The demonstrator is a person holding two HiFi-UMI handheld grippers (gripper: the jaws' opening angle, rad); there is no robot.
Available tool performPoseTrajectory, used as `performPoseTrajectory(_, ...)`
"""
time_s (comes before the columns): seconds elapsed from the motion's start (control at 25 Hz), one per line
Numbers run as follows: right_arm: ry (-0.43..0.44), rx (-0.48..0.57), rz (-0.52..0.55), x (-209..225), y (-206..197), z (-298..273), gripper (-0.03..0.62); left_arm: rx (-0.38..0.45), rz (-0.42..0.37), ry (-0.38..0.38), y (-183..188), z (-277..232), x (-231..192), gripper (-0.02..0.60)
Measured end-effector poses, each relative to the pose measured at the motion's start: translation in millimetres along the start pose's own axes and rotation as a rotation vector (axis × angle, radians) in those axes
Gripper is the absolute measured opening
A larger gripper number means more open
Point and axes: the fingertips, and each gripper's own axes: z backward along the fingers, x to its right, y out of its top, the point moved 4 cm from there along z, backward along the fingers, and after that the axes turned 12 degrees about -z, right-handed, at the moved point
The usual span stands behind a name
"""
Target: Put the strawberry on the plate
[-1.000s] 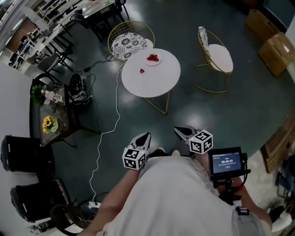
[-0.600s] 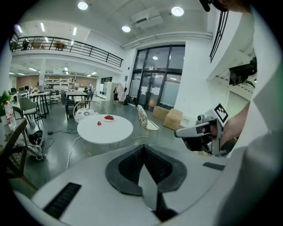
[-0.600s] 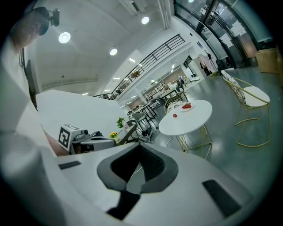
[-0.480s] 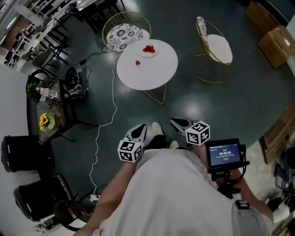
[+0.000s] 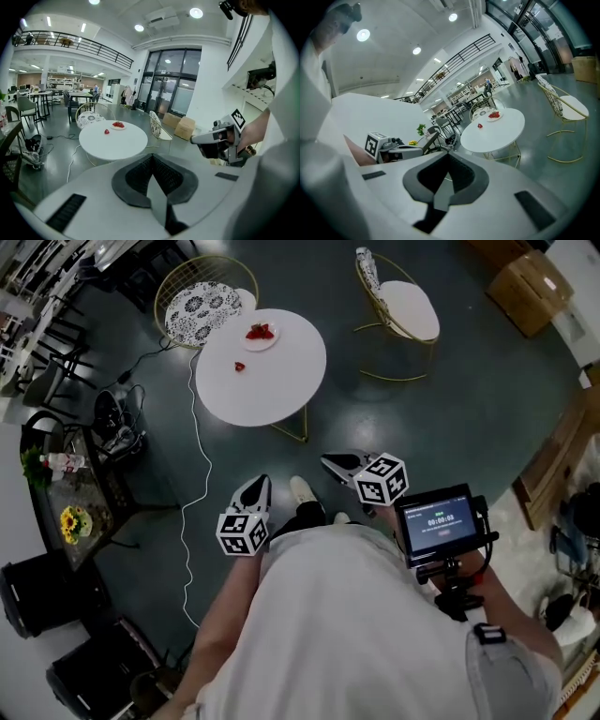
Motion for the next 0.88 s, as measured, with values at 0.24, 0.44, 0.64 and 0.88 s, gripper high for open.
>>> performPoseTrajectory(0.24,-0.022,0.002,-0.009,-9,24,-12,0.008,-0.014,-0.003,-0.022,22,-2,-25,0.006)
performPoseTrajectory(0.44,-0.056,0.009,0.003,-10,56,-31,0.008,0.006,-0.018,-0.053,48,-16,-55,0.006)
performPoseTrajectory(0.64,-0.069,0.007,0.013,5,85,-61,0.008,0.013,-0.020,-0.065,59,-43,-90,0.007)
performPoseTrajectory(0.88,-0.085,0.008,0.028,16,111,-93,0.008,0.012,-0.014,-0.065,65,-54,-129,0.007)
